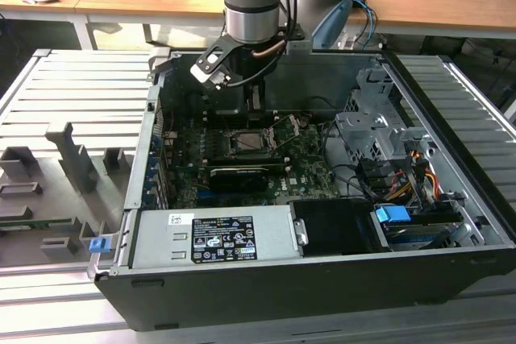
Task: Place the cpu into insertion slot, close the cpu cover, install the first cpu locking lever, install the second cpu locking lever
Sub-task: 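Close the cpu cover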
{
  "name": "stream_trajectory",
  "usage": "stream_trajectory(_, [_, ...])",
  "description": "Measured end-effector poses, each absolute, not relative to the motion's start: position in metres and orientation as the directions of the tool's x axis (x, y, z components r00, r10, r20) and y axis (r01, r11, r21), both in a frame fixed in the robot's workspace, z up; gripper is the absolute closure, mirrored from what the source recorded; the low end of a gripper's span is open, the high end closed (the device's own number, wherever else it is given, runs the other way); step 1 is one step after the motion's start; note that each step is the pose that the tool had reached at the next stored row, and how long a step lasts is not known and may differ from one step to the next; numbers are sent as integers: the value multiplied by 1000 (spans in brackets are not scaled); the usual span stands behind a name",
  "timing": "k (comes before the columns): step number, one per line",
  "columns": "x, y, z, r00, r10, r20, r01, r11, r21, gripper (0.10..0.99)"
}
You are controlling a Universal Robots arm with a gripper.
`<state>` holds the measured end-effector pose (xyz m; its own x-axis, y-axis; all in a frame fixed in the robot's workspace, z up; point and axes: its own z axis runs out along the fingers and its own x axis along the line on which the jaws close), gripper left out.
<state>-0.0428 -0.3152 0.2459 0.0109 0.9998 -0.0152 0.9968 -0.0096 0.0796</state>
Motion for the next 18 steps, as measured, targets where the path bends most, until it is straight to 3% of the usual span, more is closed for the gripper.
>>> stream_trajectory(18, [-43,-314,253,11,1000,-22,997,-9,80,980])
